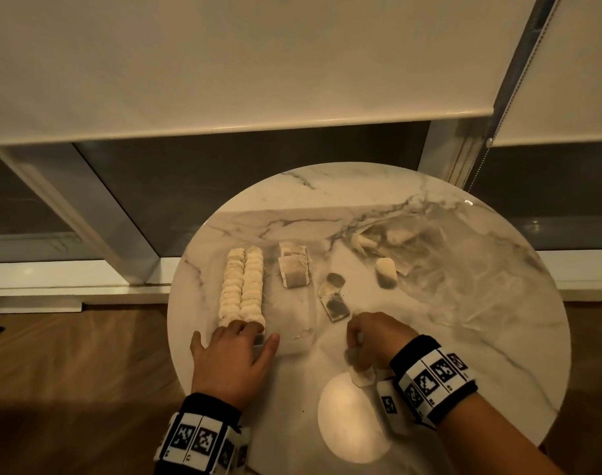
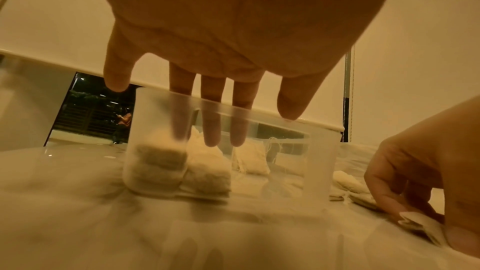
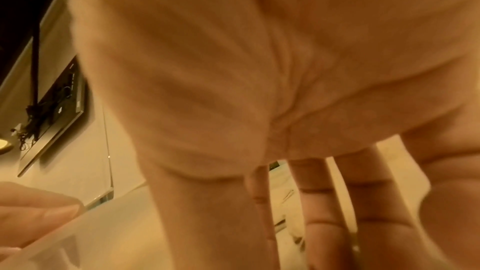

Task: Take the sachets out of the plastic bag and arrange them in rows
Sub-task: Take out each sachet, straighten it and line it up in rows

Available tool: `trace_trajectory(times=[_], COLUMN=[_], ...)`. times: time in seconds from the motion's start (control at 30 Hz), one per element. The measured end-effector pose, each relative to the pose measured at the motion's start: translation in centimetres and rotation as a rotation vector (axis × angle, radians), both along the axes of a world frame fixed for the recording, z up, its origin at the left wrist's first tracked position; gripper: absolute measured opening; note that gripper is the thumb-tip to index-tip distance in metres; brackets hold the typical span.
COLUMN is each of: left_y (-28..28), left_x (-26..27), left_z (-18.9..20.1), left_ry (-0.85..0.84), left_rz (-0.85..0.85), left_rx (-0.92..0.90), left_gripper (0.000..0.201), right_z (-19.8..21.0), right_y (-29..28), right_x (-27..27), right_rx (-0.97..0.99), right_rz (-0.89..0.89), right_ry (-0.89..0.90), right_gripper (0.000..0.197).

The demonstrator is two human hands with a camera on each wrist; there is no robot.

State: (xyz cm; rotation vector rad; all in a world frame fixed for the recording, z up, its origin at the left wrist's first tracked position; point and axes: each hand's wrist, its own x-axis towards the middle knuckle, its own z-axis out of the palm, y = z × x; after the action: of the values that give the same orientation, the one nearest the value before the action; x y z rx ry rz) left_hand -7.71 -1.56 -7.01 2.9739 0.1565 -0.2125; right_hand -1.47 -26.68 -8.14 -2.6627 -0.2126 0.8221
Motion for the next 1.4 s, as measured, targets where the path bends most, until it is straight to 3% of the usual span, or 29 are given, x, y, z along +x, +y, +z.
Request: trace_trajectory(times=[0.17,0.27,0.37,0.5,0.6,0.7,0.83,1.03,1.13,1.2,1.3,1.4], left_y=[0.4,0.2,-0.3,-2.2,-3.7,-4.2,-3.6,-2.2,-0.8,0.6,2.2,2.8], left_x=[-0.3,-0.3,-0.4,-0.3,-0.2,0.0,0.1,-0.1,0.2,0.4,0.4,0.1], left_z=[0.5,0.9,1.2,1.8,2.4,3.0,3.1,3.3,2.6,1.6,0.4,0.0], left_ry=[-0.045,-0.19,-0.399,-0.385,-0.352,-0.379,-0.477,-0.491,-0.478,-0.42,-0.263,-0.225], left_rz=[-0.009,-0.065,-0.131,-0.018,0.042,0.025,0.062,0.022,0.101,0.161,0.21,0.214], left_rx=[-0.029,-0.131,-0.363,-0.807,-1.019,-1.106,-1.071,-0.948,-0.885,-0.729,-0.338,-0.339], left_gripper=[0.069,0.054,0.034,0.016,0.017,0.014,0.009,0.008,0.013,0.02,0.022,0.023], right_z=[0.2,1.3,3.0,4.9,5.5,5.5,5.4,5.3,5.1,4.8,3.7,2.9], right_y=[-0.6,-1.4,-1.4,0.0,1.8,3.6,5.2,6.8,7.6,8.4,9.7,11.3], right_x=[0.5,0.7,0.7,0.1,-0.7,-1.4,-1.9,-1.4,-0.3,0.7,2.1,3.0], right_rx=[0.105,0.382,0.759,1.095,1.227,1.223,1.106,0.997,0.942,0.911,0.797,0.727], right_rz=[-0.012,-0.117,-0.303,-0.415,-0.436,-0.403,-0.311,-0.089,-0.068,-0.145,-0.201,-0.146], right_ry=[-0.018,-0.013,0.021,0.054,0.078,0.081,-0.001,-0.219,-0.28,-0.269,-0.249,-0.186], right_gripper=[0.017,0.018,0.024,0.031,0.024,0.018,0.01,0.003,0.002,0.006,0.009,0.01])
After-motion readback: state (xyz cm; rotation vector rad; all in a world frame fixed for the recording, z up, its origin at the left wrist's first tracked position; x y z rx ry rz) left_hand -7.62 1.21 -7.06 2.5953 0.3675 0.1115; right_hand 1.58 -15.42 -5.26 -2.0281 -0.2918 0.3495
